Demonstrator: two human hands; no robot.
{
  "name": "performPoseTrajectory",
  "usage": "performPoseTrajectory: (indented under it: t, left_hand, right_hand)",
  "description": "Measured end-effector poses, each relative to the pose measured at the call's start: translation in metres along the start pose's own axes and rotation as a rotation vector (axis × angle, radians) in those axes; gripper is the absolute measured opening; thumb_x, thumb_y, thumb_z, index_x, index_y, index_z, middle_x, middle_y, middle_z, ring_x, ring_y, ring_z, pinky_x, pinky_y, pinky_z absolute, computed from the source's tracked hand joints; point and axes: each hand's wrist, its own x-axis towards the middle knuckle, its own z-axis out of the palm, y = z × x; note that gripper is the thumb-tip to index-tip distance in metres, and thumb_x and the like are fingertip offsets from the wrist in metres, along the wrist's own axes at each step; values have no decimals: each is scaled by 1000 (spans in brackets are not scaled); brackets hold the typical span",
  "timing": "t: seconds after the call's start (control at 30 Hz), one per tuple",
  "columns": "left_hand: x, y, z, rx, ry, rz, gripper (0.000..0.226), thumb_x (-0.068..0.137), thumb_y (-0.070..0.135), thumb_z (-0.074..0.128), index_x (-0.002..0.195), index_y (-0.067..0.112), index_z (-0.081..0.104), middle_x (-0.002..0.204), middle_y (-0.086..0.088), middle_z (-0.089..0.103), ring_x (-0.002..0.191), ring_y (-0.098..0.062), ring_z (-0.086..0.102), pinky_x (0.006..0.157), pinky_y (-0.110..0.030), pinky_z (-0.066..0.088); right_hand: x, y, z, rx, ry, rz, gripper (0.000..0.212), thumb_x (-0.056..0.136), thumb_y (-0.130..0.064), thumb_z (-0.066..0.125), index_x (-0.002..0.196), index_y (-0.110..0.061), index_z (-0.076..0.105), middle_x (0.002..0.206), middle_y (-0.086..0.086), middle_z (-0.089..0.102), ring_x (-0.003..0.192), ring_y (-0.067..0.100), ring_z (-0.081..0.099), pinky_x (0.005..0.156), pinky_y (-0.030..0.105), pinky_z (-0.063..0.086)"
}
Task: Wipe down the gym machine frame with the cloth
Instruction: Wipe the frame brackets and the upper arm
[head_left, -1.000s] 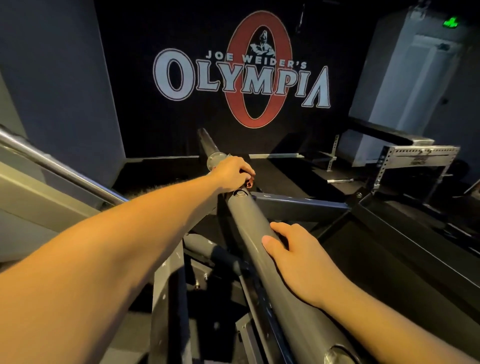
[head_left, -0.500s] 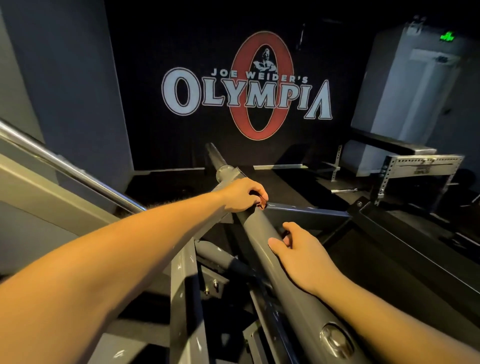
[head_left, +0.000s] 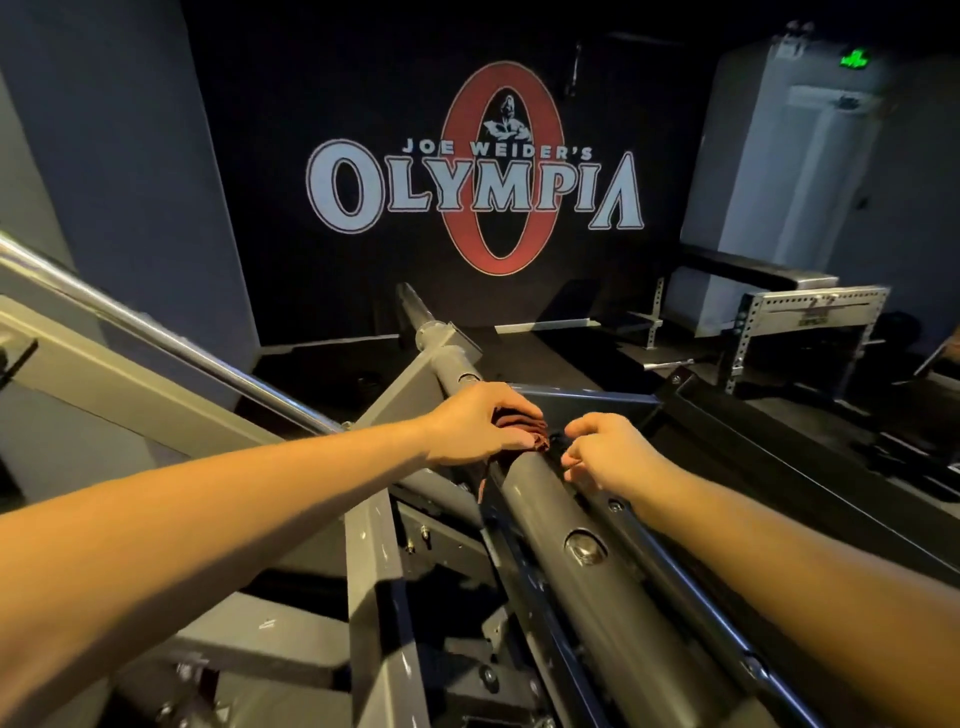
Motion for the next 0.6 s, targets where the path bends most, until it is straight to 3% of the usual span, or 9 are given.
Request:
performPoseTrajectory:
  t: [0.07,0.17,0.3,0.43,0.5,0.6]
  left_hand:
    - [-16,15,6,32,6,27,39,90,29,77,128,22,70,121,4,65,112,-6,59,99,-18,46]
    - [-38,34,7,20,-20,53,40,89,27,79,128,24,69,121,5,64,111,-2,57,97,-10,43]
    - [-57,62,-3,-74,-156,28,35,86,16,79,120,25,74,117,6,62,108,-6,61,99,-21,49]
    - [-72,82,-11,-223,-309,-57,31,84,6,74,108,25,76,111,5,71,103,-17,70,96,-37,58]
    - [-75,82,-22,-257,-307,-149,28,85,3,71,104,23,77,101,4,75,96,-18,73,90,-34,60]
    - [-76,61,-37,-274,-289,-317,22,88,3,69,105,16,76,98,-1,77,94,-17,73,86,-29,61]
  right_hand:
    - [-6,2,-6,26,-6,18,20,98,4,50,108,-10,61,83,11,64,74,24,65,60,25,52]
    - [-16,2,-10,-14,-86,82,24,100,-1,45,103,-9,67,83,14,65,68,24,64,61,32,53]
    - [-21,-4,-8,-194,-172,-4,20,97,1,49,100,0,69,83,13,62,67,20,61,61,29,53]
    - [-12,-2,-5,-131,-129,-41,15,97,-4,51,101,-4,66,75,6,59,61,15,55,56,28,48]
    - [-8,1,-3,-136,-120,-53,21,98,-5,51,108,1,69,74,5,60,60,14,55,55,28,47]
    - [-10,-2,3,-238,-30,-153,15,98,-14,60,108,-9,69,96,4,68,83,15,64,75,32,54]
